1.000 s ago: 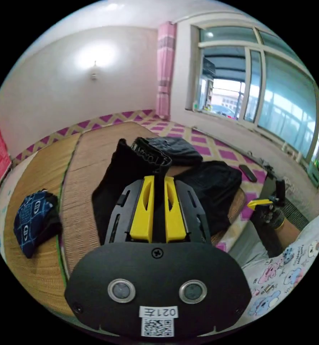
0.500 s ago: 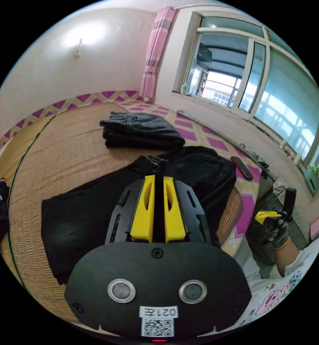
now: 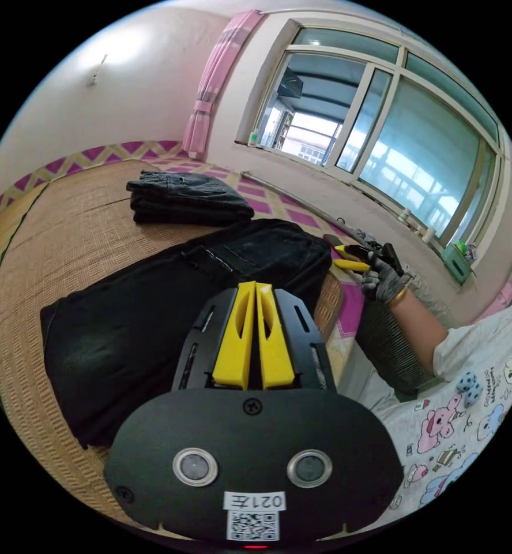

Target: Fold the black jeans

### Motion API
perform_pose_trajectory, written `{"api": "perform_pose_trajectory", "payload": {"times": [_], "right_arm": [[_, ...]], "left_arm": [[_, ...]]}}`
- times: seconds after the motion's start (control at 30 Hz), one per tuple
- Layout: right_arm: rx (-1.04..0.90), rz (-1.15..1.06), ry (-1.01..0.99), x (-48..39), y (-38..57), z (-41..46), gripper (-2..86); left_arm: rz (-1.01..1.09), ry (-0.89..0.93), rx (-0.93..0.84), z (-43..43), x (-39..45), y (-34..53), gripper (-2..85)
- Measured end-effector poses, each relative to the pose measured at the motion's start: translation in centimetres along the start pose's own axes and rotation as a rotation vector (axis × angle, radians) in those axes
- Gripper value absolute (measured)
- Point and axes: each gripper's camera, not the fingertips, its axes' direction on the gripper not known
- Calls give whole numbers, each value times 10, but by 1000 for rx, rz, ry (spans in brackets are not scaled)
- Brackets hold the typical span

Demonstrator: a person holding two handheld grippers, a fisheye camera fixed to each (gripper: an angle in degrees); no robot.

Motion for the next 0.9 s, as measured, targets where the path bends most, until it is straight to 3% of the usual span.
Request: {"api": "perform_pose_trajectory", "payload": {"times": [0.23,0.43,0.6,0.7,0.77,0.9], "right_arm": [[-8,140,-100,18,-39,45,133],[-45,98,-142,27,-36,77,58],[-1,-267,-52,-96,-6,55,51],[-30,-634,55,-224,57,75,50],[-67,-912,146,-309,135,117,51],[-132,-1219,173,-373,273,210,53]], "left_arm": [[-79,-55,26,-50,-29,53,-9],[-172,-57,72,-78,-59,73,-9],[-216,-66,100,-101,-77,86,-9],[-232,-71,121,-117,-84,94,-9],[-247,-70,138,-125,-87,100,-9],[-289,-63,170,-144,-96,109,-9]]}}
